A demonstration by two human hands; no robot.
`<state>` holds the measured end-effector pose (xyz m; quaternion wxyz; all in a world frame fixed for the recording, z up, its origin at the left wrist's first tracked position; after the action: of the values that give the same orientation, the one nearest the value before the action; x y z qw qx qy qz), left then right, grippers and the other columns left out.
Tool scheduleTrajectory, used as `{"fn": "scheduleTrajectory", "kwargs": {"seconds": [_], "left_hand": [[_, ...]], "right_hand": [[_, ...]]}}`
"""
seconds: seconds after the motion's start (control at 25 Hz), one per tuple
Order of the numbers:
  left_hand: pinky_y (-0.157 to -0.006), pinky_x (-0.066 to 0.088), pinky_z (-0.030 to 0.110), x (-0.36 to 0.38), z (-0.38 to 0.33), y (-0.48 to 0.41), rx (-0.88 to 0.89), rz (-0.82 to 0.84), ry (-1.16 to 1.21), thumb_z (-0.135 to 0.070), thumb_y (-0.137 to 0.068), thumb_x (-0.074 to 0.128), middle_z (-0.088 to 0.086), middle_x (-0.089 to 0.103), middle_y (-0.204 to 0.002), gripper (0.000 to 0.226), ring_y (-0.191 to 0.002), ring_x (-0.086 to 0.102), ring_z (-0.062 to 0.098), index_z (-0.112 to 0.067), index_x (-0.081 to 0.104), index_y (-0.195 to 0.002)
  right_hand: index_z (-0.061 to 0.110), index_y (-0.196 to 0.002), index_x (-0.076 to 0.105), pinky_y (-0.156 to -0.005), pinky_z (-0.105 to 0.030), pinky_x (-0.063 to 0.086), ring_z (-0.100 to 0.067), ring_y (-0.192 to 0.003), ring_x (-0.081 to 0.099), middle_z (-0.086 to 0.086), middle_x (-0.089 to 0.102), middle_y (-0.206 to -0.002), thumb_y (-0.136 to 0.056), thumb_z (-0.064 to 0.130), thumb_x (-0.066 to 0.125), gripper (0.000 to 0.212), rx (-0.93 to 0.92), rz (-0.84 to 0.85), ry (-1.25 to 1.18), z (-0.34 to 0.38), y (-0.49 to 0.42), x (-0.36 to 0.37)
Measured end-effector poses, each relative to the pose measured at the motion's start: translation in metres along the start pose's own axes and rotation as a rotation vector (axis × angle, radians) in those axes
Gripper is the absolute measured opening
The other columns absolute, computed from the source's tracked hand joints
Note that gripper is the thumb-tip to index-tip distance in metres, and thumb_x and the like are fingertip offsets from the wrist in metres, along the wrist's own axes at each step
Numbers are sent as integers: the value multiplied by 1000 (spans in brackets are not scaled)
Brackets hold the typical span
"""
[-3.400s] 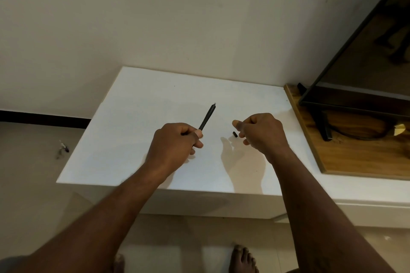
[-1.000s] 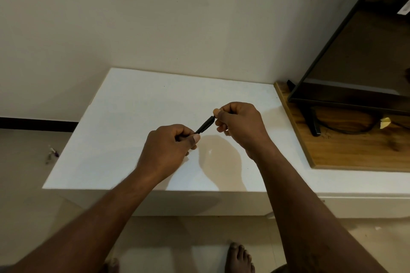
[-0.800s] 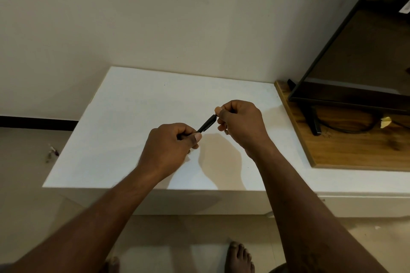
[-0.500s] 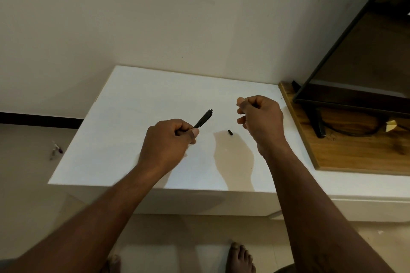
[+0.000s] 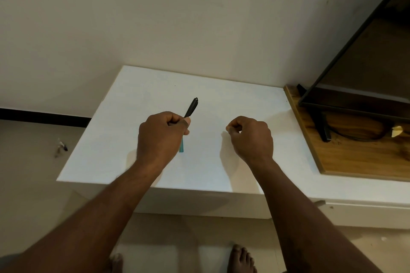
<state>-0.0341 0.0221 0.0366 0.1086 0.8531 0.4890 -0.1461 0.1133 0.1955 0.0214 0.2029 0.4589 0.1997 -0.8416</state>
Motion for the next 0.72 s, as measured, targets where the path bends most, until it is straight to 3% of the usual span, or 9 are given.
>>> {"fn": "scheduleTrajectory", "kwargs": {"seconds": [0.32,0.48,0.64,0.72], "left_hand": [[-66,57,27,3,0,1,23,61,-38,-40,-92,71,-20,76,-70,21,-60,71,9,-26,75,-76],[-70,59,31,3,0,1,26,67,-44,-40,-92,71,-18,76,-70,21,-63,71,10,-26,75,-76],[-78,60,38,3,1,0,29,72,-60,-41,-92,71,-16,76,-70,23,-72,72,8,-26,75,-76],[-78,61,39,4,1,0,30,74,-69,-40,-92,71,-18,76,-70,23,-72,72,7,-26,75,-75]], "right_hand": [[28,-100,78,-65,-32,52,-29,-81,69,0,77,-89,-94,23,63,17,-53,12,208,5,2,8],[27,-95,80,-59,-25,46,-19,-78,71,7,79,-89,-93,19,68,14,-22,-56,72,8,-3,-9],[30,-84,76,-59,-19,45,1,-63,70,20,72,-74,-93,29,70,11,30,-180,-169,18,-8,-38],[30,-83,75,-61,-21,48,1,-60,69,21,72,-75,-94,34,71,12,19,-197,-220,25,-4,-44]]}}
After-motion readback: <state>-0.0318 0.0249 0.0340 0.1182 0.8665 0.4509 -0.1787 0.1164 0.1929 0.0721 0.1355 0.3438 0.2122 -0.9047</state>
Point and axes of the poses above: each hand's wrist, its own y-axis away from the middle knuckle, its own x-axis out of the palm, z = x × y, the point moved 3 cm from there along -y, towards the middle knuckle
